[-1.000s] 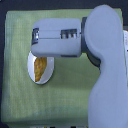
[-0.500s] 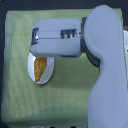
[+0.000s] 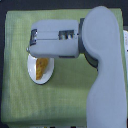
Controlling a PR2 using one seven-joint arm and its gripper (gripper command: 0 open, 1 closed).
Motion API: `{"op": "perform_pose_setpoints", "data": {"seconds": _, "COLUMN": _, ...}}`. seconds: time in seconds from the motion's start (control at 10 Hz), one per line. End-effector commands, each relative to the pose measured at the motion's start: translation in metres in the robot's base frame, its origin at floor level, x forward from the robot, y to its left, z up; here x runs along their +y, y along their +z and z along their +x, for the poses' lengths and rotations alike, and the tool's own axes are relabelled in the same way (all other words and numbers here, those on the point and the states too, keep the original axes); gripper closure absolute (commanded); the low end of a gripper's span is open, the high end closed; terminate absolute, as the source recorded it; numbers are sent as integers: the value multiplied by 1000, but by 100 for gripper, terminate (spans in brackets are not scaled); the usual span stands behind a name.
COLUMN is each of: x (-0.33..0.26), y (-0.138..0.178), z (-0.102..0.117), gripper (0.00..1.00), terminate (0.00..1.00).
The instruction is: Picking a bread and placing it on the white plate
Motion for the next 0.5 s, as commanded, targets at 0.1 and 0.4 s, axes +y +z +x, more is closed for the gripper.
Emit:
{"op": "perform_pose_setpoints", "data": {"seconds": 0.1, "x": 0, "y": 35, "z": 9, "gripper": 0, "terminate": 0}}
{"op": "perform_pose_setpoints", "data": {"seconds": 0.4, "x": -21, "y": 109, "z": 31, "gripper": 0, "terminate": 0}}
